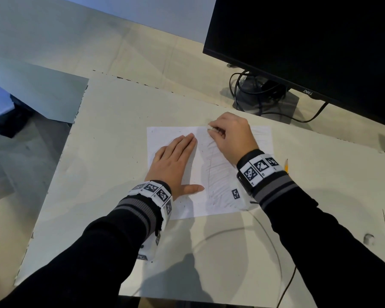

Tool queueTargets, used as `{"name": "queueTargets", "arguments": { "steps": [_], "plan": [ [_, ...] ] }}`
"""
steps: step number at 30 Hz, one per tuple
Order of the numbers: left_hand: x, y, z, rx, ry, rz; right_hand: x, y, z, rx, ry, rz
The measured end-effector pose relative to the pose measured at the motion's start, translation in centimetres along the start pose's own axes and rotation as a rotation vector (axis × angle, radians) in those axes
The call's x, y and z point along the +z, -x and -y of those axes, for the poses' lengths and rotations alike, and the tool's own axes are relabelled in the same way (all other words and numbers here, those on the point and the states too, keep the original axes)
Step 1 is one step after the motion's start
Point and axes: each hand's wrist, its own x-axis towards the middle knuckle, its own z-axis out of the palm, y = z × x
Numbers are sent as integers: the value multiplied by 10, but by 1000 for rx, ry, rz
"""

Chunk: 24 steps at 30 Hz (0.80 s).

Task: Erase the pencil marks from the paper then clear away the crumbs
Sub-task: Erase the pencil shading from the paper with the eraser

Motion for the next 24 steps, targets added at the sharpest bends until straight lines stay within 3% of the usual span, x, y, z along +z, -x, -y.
{"name": "queueTargets", "arguments": {
  "steps": [4,8,13,18,22,24],
  "plan": [
    [-2,1,-1,-5,17,9,-3,13,-2,-56,-10,92],
    [-3,0,-2,-10,11,12,-18,10,-6,-124,51,289],
    [-5,0,-2,-21,12,11,-16,-9,-7,-64,4,162],
    [-3,0,-2,-18,8,11,-16,15,-7,-79,-21,264],
    [-3,-1,-1,-12,18,12,-16,0,-1,-66,-14,147],
    [-3,-1,-1,-5,8,6,-12,1,0,-57,-7,167]
  ]
}}
